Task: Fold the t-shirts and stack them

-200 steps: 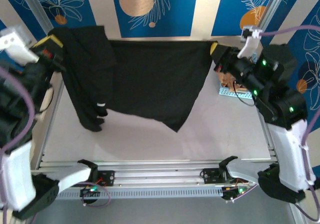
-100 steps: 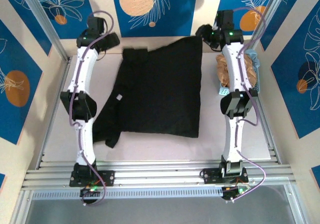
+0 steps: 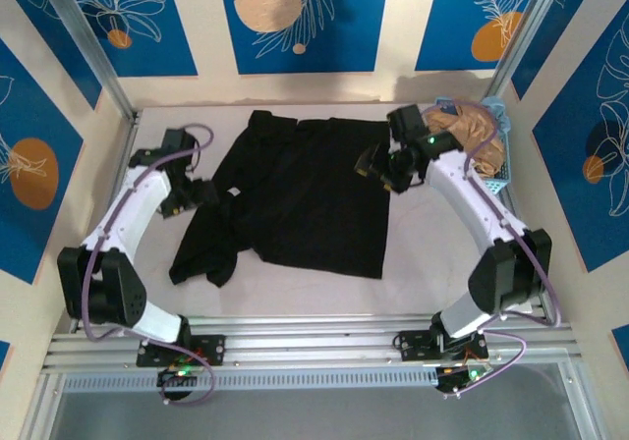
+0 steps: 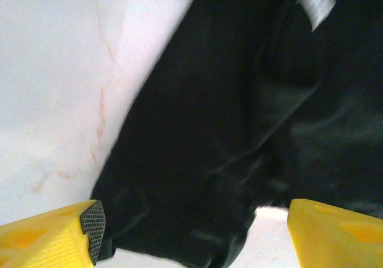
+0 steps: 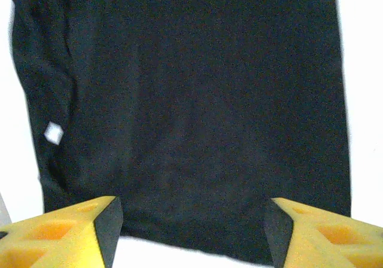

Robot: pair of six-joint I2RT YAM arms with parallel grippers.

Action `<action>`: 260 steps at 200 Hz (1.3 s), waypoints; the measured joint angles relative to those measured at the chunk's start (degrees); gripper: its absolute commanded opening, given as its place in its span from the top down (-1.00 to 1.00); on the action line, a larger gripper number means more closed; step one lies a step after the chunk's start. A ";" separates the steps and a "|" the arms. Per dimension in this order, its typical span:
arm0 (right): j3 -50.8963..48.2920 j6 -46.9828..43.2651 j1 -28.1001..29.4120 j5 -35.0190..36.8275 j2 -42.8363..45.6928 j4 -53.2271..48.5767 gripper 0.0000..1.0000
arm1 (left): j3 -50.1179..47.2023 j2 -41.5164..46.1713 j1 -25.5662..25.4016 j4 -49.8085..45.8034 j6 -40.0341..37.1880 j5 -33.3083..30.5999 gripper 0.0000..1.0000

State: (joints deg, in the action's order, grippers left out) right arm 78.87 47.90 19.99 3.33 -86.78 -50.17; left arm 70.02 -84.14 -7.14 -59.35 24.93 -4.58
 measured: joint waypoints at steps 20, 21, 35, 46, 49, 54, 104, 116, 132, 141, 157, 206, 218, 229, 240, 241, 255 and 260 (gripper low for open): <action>-9.97 2.32 1.60 -1.55 1.20 1.09 -0.29 | -5.05 -1.09 -2.58 1.49 -1.05 1.75 -0.62; -10.56 2.45 1.66 -1.64 1.09 1.11 -0.29 | -5.09 -1.22 -2.71 1.51 -1.14 1.68 -0.62; -14.73 3.32 1.70 -2.10 -0.33 0.83 -0.29 | -4.74 -4.24 -5.68 3.48 -2.12 1.51 -0.62; -16.20 3.58 1.70 -2.29 -1.99 0.61 -0.29 | -3.45 -7.45 -7.58 5.27 -3.04 1.05 -0.63; -16.33 3.61 1.70 -2.40 -2.47 0.57 -0.28 | -3.08 -8.28 -7.91 5.77 -3.06 0.90 -0.63; -16.33 3.56 1.75 -2.47 -3.28 0.63 -0.28 | -2.47 -9.68 -8.39 6.67 -3.28 0.59 -0.63; -12.50 3.61 3.28 -2.64 -13.62 2.19 -0.08 | 5.77 -21.16 -9.38 10.73 -5.14 -2.75 -0.20; -10.43 3.52 3.06 -2.27 -17.07 1.73 0.00 | 7.74 -23.82 -9.25 11.08 -4.83 -4.42 0.01; -7.48 3.52 2.03 -1.86 -21.51 0.74 0.13 | 8.94 -26.08 -8.85 11.26 -5.38 -6.56 0.23; -5.77 3.17 1.14 -1.68 -23.82 -0.33 0.22 | 9.05 -26.53 -8.39 11.32 -4.90 -7.37 0.45; -3.04 3.26 -0.52 -1.20 -25.81 -3.39 0.36 | 9.62 -26.62 -7.41 10.97 -5.57 -8.68 0.89; 1.86 1.51 -7.63 3.17 -28.59 -7.61 0.66 | 14.34 -26.60 -4.15 10.27 -5.81 -10.91 1.00; 3.89 0.96 -9.70 4.11 -29.81 -8.44 0.68 | 16.09 -26.58 -2.99 9.97 -5.77 -10.91 1.00; 6.45 0.48 -11.65 4.83 -31.43 -9.14 0.69 | 18.03 -26.56 -1.79 9.53 -5.55 -10.69 1.00; 9.18 0.26 -13.18 5.51 -33.05 -9.68 0.71 | 20.48 -26.56 -0.37 9.01 -5.38 -10.03 1.00; 9.62 0.15 -13.35 5.60 -33.40 -9.73 0.71 | 20.65 -26.56 -0.26 8.98 -5.35 -10.01 1.00; 14.75 -0.28 -14.88 6.67 -36.52 -11.30 0.75 | 24.20 -26.62 1.99 8.22 -4.85 -8.96 1.00; 16.46 -0.33 -15.30 6.80 -37.53 -12.07 0.75 | 25.24 -26.62 2.62 8.02 -4.57 -8.72 1.00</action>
State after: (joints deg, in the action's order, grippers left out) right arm 95.33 47.57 4.69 10.13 -124.31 -62.24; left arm 95.26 -110.76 -4.51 -51.33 20.36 -13.30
